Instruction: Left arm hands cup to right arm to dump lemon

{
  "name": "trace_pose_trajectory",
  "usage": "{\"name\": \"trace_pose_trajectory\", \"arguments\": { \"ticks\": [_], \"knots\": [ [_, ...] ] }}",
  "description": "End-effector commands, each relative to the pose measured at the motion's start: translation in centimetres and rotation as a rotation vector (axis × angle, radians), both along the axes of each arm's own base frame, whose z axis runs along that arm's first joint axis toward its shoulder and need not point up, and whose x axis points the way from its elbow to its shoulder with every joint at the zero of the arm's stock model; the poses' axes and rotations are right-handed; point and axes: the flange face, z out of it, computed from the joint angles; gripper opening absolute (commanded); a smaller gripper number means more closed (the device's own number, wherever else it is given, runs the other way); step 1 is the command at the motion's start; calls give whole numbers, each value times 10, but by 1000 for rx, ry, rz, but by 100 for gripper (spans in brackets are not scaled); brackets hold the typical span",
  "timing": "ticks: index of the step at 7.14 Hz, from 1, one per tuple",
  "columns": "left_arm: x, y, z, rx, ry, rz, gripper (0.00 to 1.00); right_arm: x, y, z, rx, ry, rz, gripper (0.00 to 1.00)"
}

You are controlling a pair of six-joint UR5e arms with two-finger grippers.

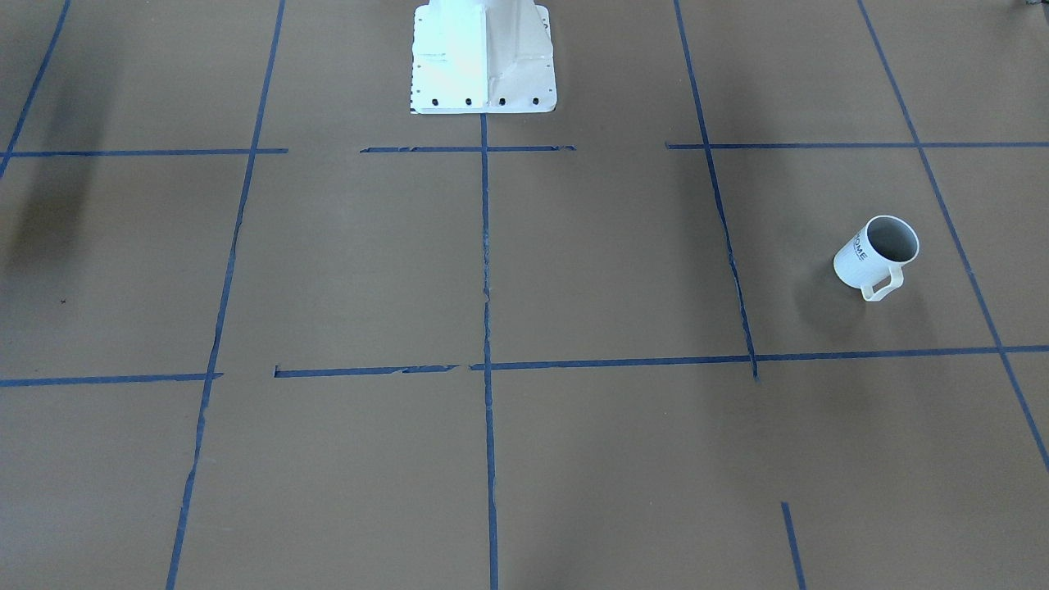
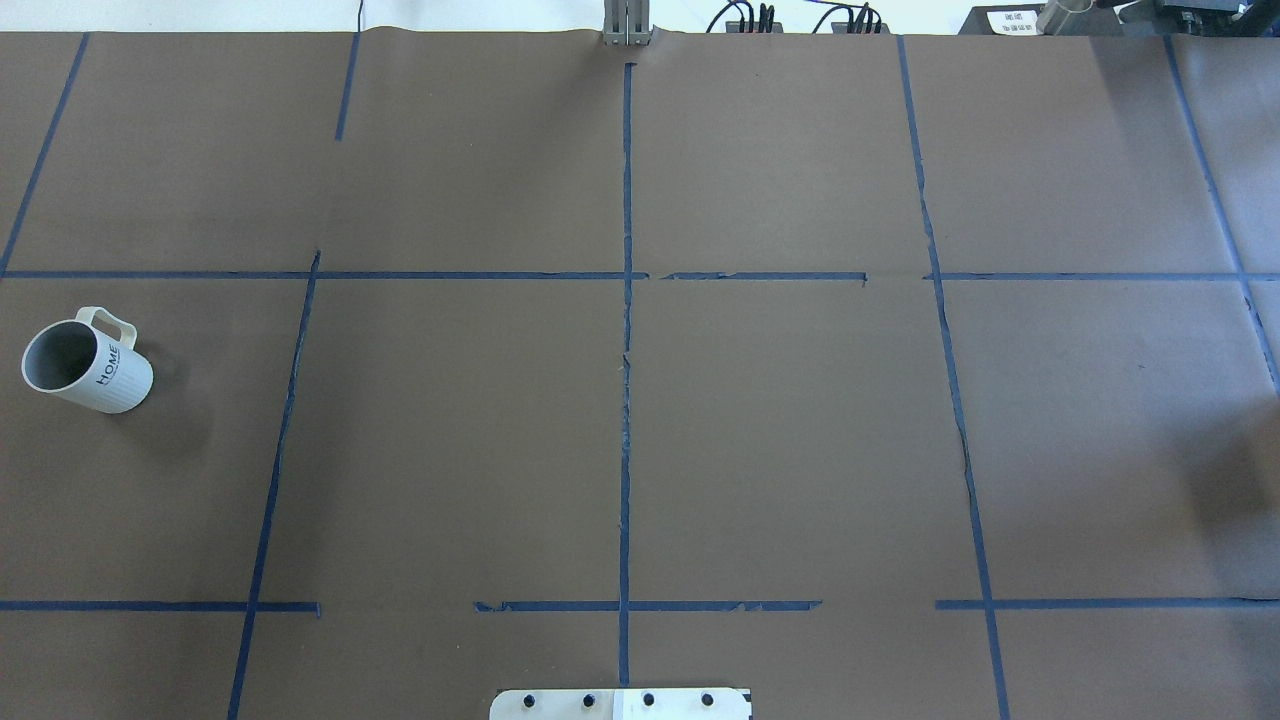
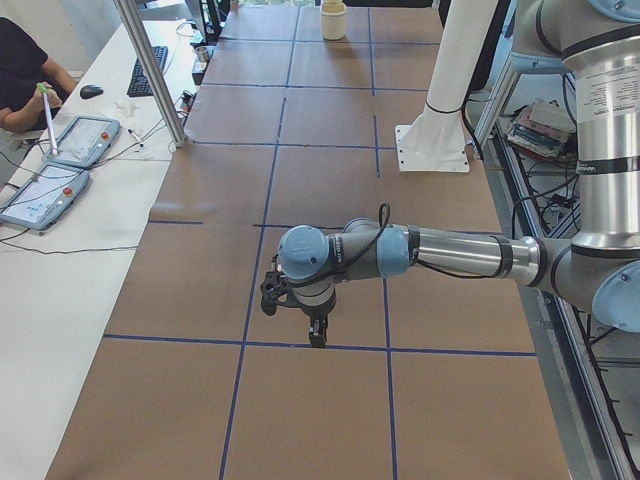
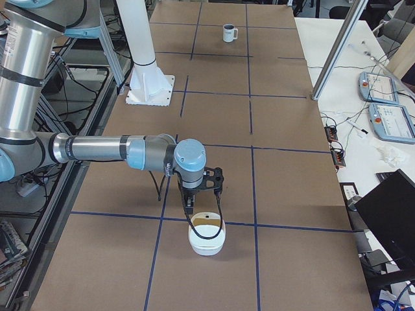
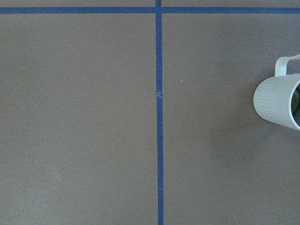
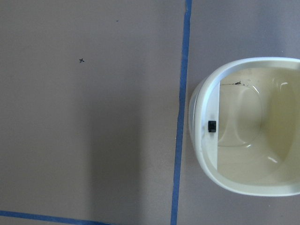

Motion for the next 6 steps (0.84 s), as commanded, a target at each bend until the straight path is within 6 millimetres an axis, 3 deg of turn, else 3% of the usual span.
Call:
{"name": "trace_pose_trajectory", "arguments": {
  "ticks": [1,6],
  "knots": [
    [0,-4,-10,11,-3,-4,100,0,1,3,18,0,2,100],
    [1,0,-7,-1,6,-6,100,0,0,0,33,-4,-2,100]
  ]
}}
